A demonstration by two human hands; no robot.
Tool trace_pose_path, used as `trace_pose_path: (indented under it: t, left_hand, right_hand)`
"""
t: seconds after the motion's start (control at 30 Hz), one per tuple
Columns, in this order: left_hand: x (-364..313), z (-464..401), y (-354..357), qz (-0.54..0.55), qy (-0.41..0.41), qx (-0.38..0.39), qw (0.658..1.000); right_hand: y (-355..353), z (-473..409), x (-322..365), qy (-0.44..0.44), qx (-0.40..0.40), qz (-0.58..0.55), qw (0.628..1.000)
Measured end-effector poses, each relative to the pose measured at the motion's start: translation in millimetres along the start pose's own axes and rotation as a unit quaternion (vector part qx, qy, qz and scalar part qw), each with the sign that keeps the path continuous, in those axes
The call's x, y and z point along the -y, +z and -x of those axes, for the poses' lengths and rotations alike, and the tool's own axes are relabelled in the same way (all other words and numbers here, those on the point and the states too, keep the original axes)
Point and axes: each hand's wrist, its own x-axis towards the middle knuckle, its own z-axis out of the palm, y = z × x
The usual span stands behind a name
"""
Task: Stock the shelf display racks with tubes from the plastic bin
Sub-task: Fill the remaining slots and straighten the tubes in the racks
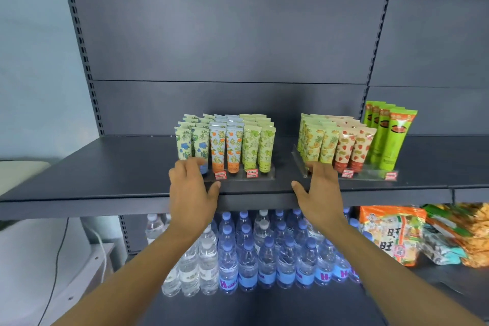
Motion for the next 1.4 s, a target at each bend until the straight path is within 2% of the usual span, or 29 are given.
trace_pose_path:
  t: [0.13, 0.23, 0.37, 0.47, 0.63, 0.8, 0.97, 1.4]
  left_hand:
    - [-43.9, 13.8, 27.6, 0.035, 0.08, 0.057, 0.995]
    - [-76.3, 19.3, 51.9, 0.066, 0.103, 0.107, 0.987]
    - [-111.9, 20.6, 88.6, 0.066, 0.066, 0.153, 0.984]
    - [-130.8, 16.5, 116.0, 0.027, 0.022, 0.17, 0.985]
    - [-148.2, 2.4, 148.5, -0.049, -0.044, 0.154, 0.986]
    - [-158.4, -0.7, 162.8, -0.13, -0.071, 0.099, 0.984]
    - [-156.6, -0.2, 167.2, -0.115, -0.086, 0.06, 0.988]
    - [-153.1, 7.9, 153.8, -0.072, -0.128, 0.037, 0.988]
  right_hand:
    - [-25.6, -2.4, -35.2, 0.035, -0.055, 0.025, 0.998]
    - [-45.7, -8.6, -66.0, 0.075, -0.096, 0.041, 0.992]
    - [-72.6, -23.6, -103.4, 0.118, -0.111, 0.049, 0.986]
    - [-84.6, -40.5, -132.3, 0.137, -0.078, 0.059, 0.986]
    - [-84.7, -63.4, -166.4, 0.113, 0.03, 0.084, 0.99]
    - [-75.9, -65.9, -181.1, 0.054, 0.003, 0.045, 0.998]
    - [-74.8, -66.9, -184.7, 0.043, 0.004, 0.04, 0.998]
    - [-76.4, -71.7, -174.7, 0.002, 0.042, 0.058, 0.997]
